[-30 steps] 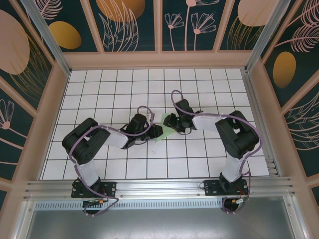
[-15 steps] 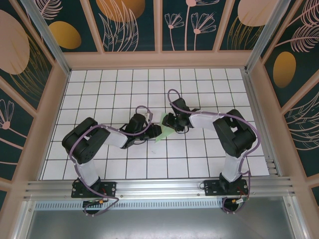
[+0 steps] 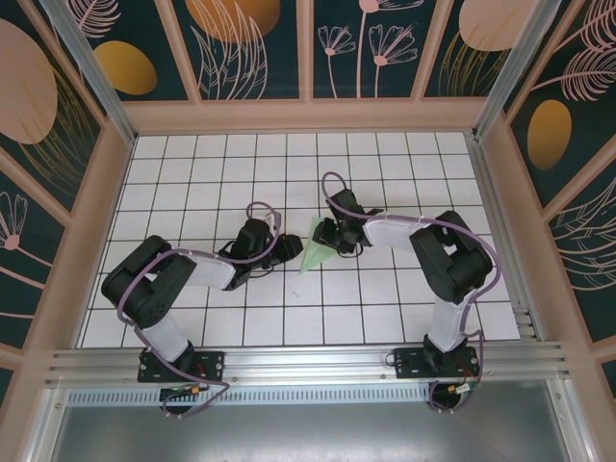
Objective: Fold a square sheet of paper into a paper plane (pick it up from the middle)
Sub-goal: Fourth fold the wing at the center of the table.
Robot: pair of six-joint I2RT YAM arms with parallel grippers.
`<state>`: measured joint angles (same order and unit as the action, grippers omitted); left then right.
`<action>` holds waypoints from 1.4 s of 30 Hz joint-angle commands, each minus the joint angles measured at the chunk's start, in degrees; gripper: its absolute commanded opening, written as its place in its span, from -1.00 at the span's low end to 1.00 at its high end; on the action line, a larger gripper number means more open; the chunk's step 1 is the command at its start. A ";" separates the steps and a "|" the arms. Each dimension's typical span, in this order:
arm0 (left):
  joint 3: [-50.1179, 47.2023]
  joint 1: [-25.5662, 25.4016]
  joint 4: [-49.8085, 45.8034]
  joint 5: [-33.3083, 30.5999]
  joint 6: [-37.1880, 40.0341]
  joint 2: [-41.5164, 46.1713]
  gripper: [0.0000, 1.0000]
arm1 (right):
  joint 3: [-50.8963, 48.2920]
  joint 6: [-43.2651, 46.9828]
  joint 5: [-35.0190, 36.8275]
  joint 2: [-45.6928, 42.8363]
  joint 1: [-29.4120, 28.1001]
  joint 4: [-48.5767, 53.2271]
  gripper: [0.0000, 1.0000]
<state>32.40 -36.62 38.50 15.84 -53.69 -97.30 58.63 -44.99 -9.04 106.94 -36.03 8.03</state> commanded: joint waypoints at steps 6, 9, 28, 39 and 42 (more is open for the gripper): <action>1.65 0.34 3.18 5.05 -0.02 -3.59 -0.54 | -3.85 1.86 6.71 10.26 0.11 9.79 -0.01; 2.14 0.38 3.02 5.80 0.08 -4.36 -0.57 | -3.46 2.06 6.74 10.65 0.02 10.07 -0.01; 4.42 -0.16 1.95 9.94 1.06 -7.31 -0.64 | -2.19 0.05 5.78 13.14 -0.07 11.22 0.02; 6.09 -0.24 -4.32 6.98 2.54 -8.59 -0.67 | -1.93 -0.41 6.40 13.85 -0.26 11.60 0.05; 6.28 -0.21 -4.83 6.49 2.71 -8.61 -0.67 | -1.90 -0.41 6.35 13.76 -0.26 11.57 0.04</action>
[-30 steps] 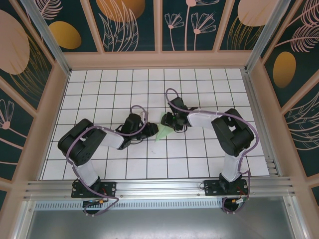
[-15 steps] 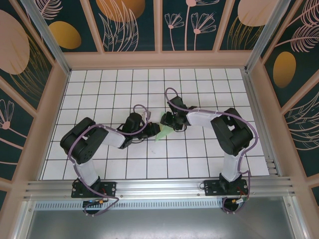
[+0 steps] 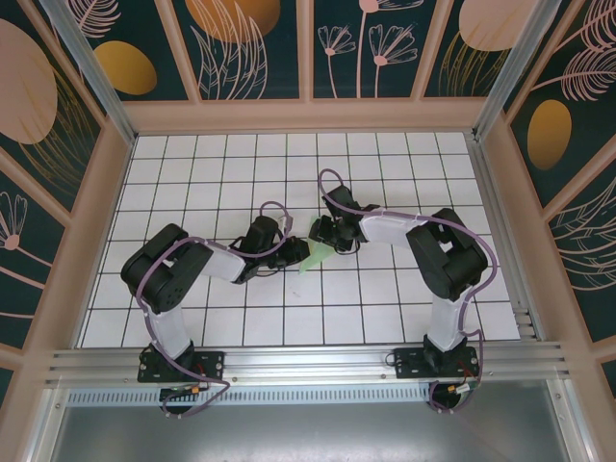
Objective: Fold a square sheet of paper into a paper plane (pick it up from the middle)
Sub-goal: Fourth fold the wing at the center of the table.
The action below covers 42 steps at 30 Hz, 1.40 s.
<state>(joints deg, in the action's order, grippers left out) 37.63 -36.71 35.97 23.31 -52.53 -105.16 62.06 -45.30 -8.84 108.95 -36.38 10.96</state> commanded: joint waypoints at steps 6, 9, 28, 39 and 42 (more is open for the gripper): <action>1.19 -0.12 -1.61 0.05 1.37 -1.27 -0.68 | -5.46 -0.09 6.47 11.95 0.00 8.73 0.03; 1.21 -0.13 -1.45 0.33 1.23 -1.53 -0.68 | -5.55 0.04 6.55 12.20 0.02 8.64 0.00; -3.07 0.78 2.29 -4.96 -0.35 5.48 -0.59 | -4.47 0.66 9.46 15.42 -1.50 10.57 -0.03; -1.34 0.70 4.29 -0.78 -1.28 2.34 -0.66 | -4.29 0.86 9.41 15.78 -1.59 10.48 -0.02; -0.32 0.67 3.29 -0.05 -0.95 1.28 -0.67 | -4.23 0.85 9.45 15.77 -1.59 10.40 -0.01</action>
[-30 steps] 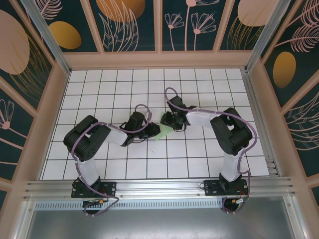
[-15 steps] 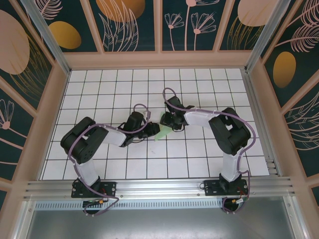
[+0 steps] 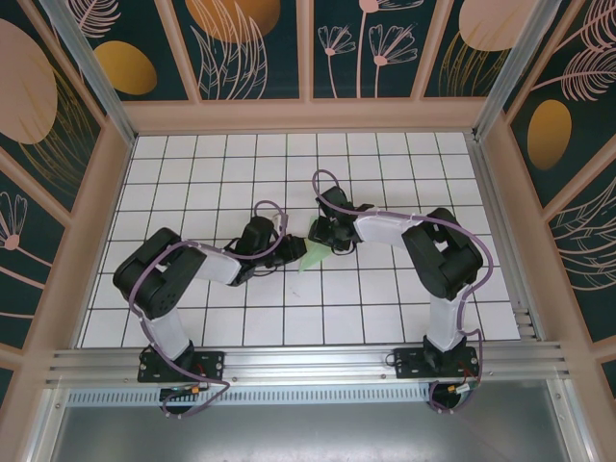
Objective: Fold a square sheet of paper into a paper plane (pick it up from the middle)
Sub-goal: Fourth fold the wing at the center of the table.
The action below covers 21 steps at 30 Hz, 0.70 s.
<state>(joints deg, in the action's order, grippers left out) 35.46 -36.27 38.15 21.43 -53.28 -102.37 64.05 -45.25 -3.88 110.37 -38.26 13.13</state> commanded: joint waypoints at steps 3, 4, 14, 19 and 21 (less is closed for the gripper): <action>2.67 0.24 0.20 2.16 0.21 -2.50 -0.70 | -6.19 0.88 4.25 14.43 0.29 7.97 0.00; 2.83 0.22 0.16 2.26 0.30 -2.72 -0.70 | -6.28 0.89 4.21 14.44 0.29 7.98 0.00; 3.66 0.23 -0.56 2.58 0.42 -4.77 -0.73 | -6.36 0.76 3.97 14.53 0.31 7.70 0.01; 4.00 0.23 -3.78 0.26 1.57 -4.77 -0.75 | -6.40 0.73 3.88 14.55 0.32 7.70 0.01; 4.00 0.23 -4.40 -0.16 1.84 -4.77 -0.76 | -6.30 0.71 3.88 14.54 0.29 7.70 0.00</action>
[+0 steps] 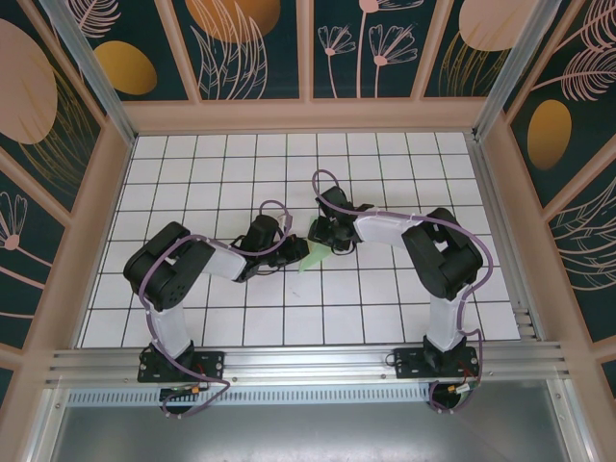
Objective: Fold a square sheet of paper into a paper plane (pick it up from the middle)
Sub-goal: Fourth fold the wing at the center of the table.
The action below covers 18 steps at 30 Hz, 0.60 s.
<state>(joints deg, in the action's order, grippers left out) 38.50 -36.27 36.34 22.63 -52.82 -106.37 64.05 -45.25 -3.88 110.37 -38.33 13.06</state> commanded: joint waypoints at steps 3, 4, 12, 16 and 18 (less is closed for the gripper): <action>0.97 0.23 -2.65 -1.14 1.36 -1.10 -0.76 | -6.30 0.72 3.88 14.53 0.35 7.77 0.00; 0.96 0.19 -2.75 -1.25 1.44 -1.18 -0.76 | -6.31 0.67 3.88 14.53 0.36 7.78 0.00; 0.80 0.21 -4.13 -1.80 1.72 -2.08 -0.82 | -6.22 0.59 3.00 13.79 0.36 7.71 0.00; 0.31 0.19 -4.93 -2.27 1.75 -2.51 -0.85 | -5.38 0.77 2.33 11.89 0.34 8.10 0.00; -0.12 0.17 -5.45 -2.80 1.84 -2.53 -0.85 | -4.54 1.01 1.63 10.29 0.41 8.21 0.01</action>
<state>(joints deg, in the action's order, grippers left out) 38.92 -36.27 35.09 21.91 -52.18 -106.78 64.55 -45.23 -4.10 110.37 -38.33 13.47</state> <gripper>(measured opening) 0.082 0.502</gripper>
